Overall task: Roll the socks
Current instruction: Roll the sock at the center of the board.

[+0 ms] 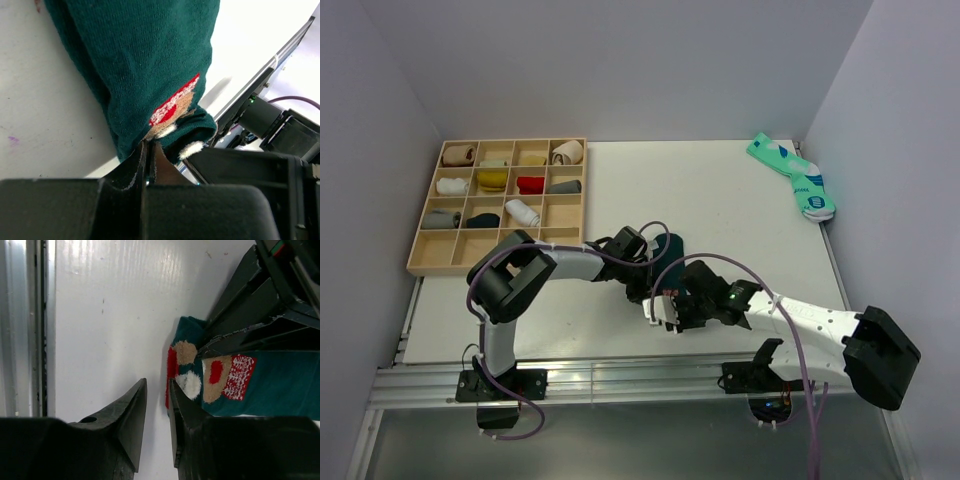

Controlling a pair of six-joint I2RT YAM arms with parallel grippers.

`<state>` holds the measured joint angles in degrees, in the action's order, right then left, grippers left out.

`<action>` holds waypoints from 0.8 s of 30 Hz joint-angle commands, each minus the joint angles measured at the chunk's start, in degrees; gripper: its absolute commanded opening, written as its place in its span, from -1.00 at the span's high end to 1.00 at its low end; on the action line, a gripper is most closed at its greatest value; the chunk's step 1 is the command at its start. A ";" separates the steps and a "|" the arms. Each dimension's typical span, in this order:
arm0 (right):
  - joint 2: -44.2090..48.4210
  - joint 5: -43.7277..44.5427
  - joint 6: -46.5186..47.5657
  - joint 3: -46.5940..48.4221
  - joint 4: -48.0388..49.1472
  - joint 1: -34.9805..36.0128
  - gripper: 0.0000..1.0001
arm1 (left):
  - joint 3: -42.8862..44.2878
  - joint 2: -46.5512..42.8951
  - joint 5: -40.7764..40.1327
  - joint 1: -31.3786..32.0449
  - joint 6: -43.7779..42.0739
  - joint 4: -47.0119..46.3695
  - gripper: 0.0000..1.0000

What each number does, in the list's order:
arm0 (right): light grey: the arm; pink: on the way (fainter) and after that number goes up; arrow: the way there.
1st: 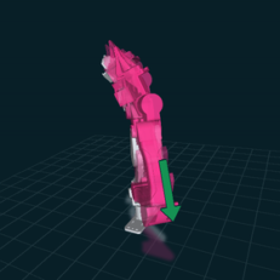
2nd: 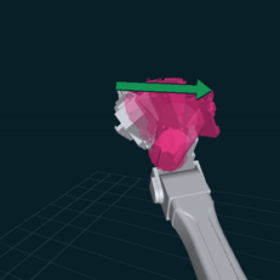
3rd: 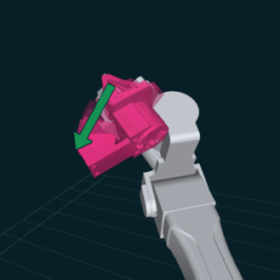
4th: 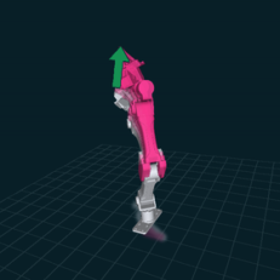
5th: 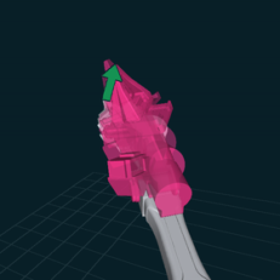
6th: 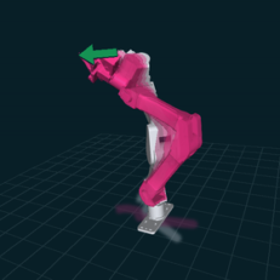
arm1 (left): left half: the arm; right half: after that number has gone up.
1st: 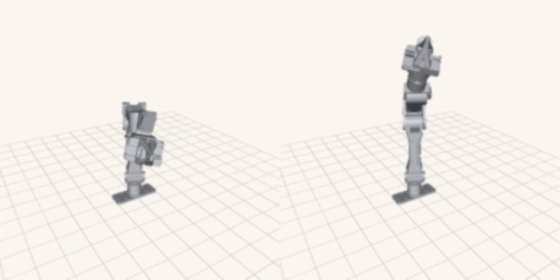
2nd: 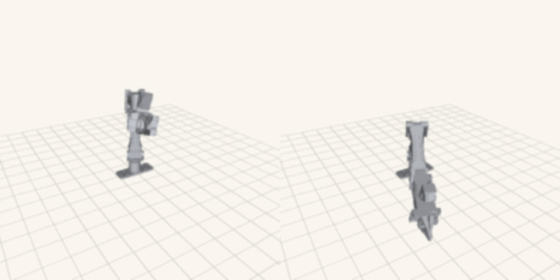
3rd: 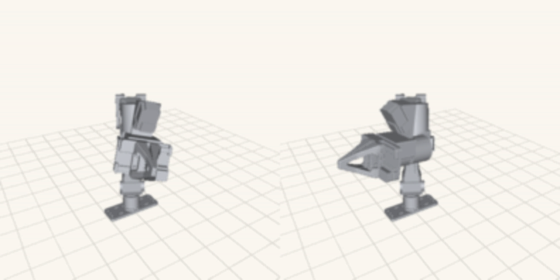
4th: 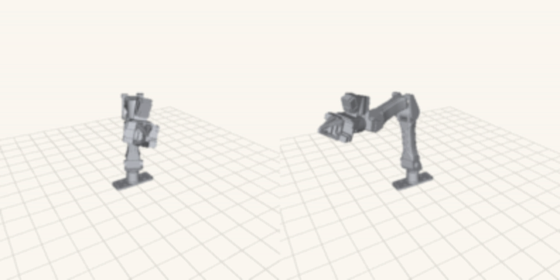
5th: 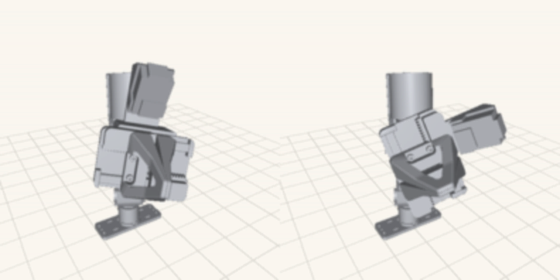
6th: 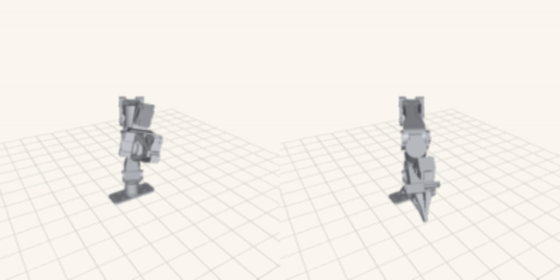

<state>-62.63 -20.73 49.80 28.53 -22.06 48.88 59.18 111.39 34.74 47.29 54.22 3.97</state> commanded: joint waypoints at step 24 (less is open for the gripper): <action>-9.43 4.65 -0.41 2.31 3.70 0.60 0.20 | 1.20 1.11 -0.64 0.09 -4.03 3.50 0.99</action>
<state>-70.22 -16.01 48.97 29.26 -15.84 49.25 59.77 111.50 35.22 47.22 51.94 5.13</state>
